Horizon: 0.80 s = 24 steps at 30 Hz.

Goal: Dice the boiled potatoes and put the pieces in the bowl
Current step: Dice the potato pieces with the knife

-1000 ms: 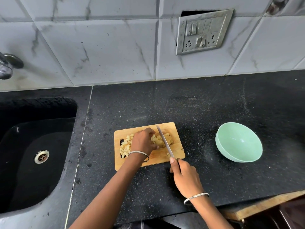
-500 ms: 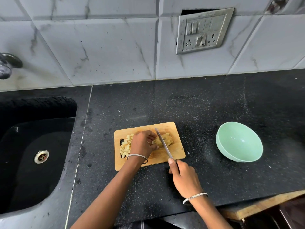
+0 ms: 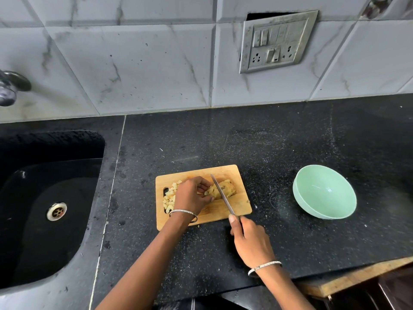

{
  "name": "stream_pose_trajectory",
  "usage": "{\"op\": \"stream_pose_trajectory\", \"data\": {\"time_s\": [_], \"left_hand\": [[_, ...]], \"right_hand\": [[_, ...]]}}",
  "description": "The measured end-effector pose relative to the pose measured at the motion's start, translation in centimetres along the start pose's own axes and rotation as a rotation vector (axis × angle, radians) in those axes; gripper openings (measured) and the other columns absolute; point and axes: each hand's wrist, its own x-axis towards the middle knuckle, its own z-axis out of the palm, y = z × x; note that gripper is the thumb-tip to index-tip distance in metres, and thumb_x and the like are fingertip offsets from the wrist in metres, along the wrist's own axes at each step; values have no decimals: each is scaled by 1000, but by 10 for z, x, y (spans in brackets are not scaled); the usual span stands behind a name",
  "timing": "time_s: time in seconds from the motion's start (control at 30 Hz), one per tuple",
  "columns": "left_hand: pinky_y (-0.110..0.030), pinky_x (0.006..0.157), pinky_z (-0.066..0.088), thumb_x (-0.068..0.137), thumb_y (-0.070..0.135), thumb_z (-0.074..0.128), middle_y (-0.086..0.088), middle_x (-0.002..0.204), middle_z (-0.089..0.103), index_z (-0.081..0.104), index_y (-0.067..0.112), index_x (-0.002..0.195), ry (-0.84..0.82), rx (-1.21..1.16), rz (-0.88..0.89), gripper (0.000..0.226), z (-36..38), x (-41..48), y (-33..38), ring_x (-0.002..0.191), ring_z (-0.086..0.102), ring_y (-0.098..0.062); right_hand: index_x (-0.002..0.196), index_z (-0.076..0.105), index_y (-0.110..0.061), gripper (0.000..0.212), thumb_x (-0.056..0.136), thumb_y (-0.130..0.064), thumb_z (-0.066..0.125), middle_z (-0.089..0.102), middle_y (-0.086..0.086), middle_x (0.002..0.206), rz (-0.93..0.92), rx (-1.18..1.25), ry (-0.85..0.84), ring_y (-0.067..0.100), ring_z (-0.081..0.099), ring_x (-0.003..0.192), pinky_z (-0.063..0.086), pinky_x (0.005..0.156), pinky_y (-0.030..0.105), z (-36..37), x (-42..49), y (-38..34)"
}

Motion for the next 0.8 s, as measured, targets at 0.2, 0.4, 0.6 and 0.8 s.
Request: {"op": "stream_pose_trajectory", "data": {"time_s": [0.2,0.4,0.6,0.8], "left_hand": [[-24,69,55,59,16,89,8,79,67,69,21,87,4,15,0,35,0,0,-1,72,62,-8],[-12,63,50,61,15,87,7,79,67,68,19,89,12,33,-14,34,-2,-1,-2,71,62,-8],[-8,62,47,61,15,88,9,79,67,69,21,88,32,13,-29,34,-2,-4,-5,70,61,-5],[-16,66,52,63,16,87,11,78,68,71,24,88,6,62,-24,31,-5,-3,-3,68,61,-4]], "right_hand": [[87,57,-23,52,98,-60,22,67,-1,82,-10,-6,4,26,64,80,49,74,42,2,-1,-6],[97,60,-21,45,103,-50,25,69,1,96,-3,-27,-77,28,62,96,46,80,39,6,0,-11],[100,58,-17,44,104,-45,24,68,5,99,52,-62,-145,30,61,99,45,80,38,13,0,-15],[82,58,-17,44,104,-43,31,58,-4,69,118,126,-205,19,57,69,37,61,31,14,-2,-20]]}}
